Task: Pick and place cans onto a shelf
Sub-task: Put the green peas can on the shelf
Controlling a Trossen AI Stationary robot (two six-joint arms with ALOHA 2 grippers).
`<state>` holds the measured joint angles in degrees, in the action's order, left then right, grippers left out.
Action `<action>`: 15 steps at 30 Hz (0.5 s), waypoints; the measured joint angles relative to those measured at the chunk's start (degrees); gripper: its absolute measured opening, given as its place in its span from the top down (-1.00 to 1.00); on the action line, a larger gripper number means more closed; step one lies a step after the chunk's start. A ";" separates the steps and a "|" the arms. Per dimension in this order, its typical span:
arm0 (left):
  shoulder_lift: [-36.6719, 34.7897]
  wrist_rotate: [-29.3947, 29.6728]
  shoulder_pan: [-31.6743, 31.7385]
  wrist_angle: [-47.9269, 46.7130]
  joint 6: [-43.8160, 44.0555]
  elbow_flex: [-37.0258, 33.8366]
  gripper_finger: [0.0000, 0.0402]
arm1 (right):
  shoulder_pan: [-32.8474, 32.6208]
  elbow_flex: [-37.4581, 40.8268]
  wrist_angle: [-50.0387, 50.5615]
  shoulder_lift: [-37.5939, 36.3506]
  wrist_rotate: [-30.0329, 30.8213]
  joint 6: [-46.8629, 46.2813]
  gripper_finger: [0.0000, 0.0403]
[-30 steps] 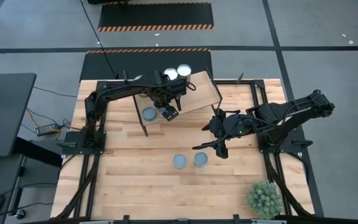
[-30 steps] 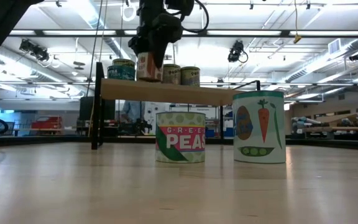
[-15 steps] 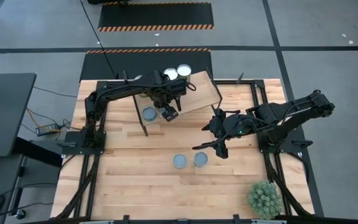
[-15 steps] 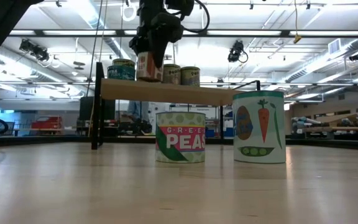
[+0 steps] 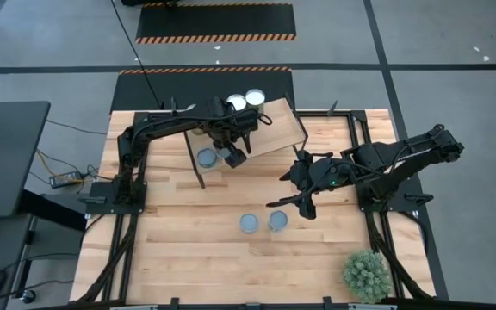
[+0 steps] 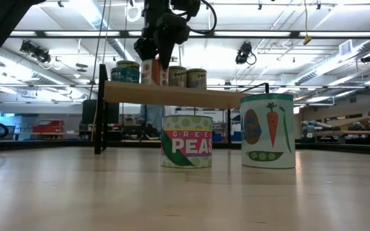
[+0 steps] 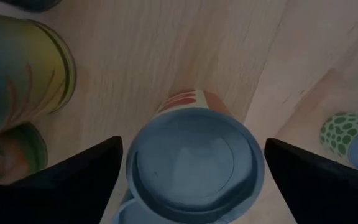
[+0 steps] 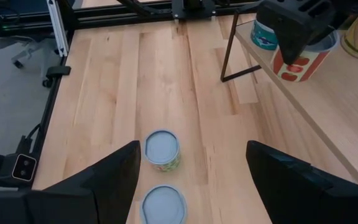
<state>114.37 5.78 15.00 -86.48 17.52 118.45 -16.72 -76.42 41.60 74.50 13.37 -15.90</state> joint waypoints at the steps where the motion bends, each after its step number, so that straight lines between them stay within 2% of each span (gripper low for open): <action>1: 0.00 -0.02 -0.02 0.00 -0.04 0.00 -0.99 | 0.02 0.00 0.00 0.00 0.00 0.00 -0.49; 6: 0.00 0.97 -0.02 -0.05 0.11 0.25 -0.99 | 0.02 0.00 0.00 0.00 0.00 0.00 -0.49; 15: -0.02 3.50 -0.13 -0.11 -0.63 5.33 -0.99 | -0.01 0.00 0.02 0.00 0.00 0.00 -0.49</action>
<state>114.34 9.28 14.87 -86.59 16.89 123.78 -16.73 -76.42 41.63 74.50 13.36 -15.90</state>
